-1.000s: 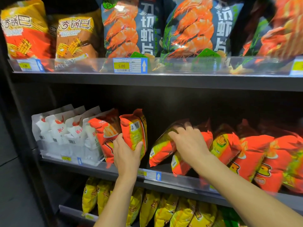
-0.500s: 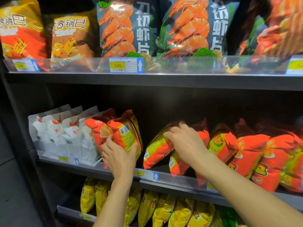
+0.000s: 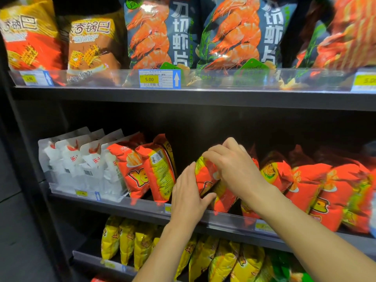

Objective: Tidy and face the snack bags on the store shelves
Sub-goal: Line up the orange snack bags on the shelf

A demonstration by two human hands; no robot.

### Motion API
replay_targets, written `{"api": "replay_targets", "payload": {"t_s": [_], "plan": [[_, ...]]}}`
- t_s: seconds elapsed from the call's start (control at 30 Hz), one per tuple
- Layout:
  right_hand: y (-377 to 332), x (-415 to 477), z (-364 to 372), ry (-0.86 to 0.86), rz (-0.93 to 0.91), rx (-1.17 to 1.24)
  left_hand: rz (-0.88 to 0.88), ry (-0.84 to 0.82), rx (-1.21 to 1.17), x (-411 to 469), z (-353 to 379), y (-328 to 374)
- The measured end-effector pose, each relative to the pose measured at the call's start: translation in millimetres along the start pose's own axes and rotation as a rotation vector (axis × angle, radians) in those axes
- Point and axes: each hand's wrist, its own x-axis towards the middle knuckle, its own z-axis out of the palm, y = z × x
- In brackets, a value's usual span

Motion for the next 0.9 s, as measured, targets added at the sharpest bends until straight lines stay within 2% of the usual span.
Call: {"api": "replay_targets", "payload": {"t_s": [0.1,0.17,0.33,0.4,0.47,0.57,0.77,0.9], "plan": [[-0.4,-8.5,-6.1,0.036,-0.016,0.051,-0.001,0.030,-0.061,-1.1,-0.9,-5.0],[-2.0,-17.0,-11.9,0.124,0.016,0.111,0.035,0.052,-0.099,-3.5,-6.3,-8.0],[-13.2,-47.0,-21.8,0.527,0.295,0.378,0.099,0.117,-0.228,-13.8,-30.4,-5.4],[-16.0,-58.9,-17.2,0.595,0.443,0.520,0.089,0.127,-0.307,-19.2,-43.0,-4.3],[-21.8,-65.0,-11.4,0.571,0.584,0.717,0.046,0.097,-0.435,-26.2,-58.2,-3.0],[-33.8,-64.4,-2.8,0.428,0.697,0.950,-0.031,0.018,-0.627,-38.2,-80.3,-1.3],[-64.5,-60.2,13.7,-0.062,0.771,1.369,-0.194,-0.176,-0.874,-59.2,-102.4,-6.5],[-90.2,-62.7,21.8,-0.076,0.789,1.439,-0.243,-0.244,-0.879,-72.5,-115.4,-14.8]]}}
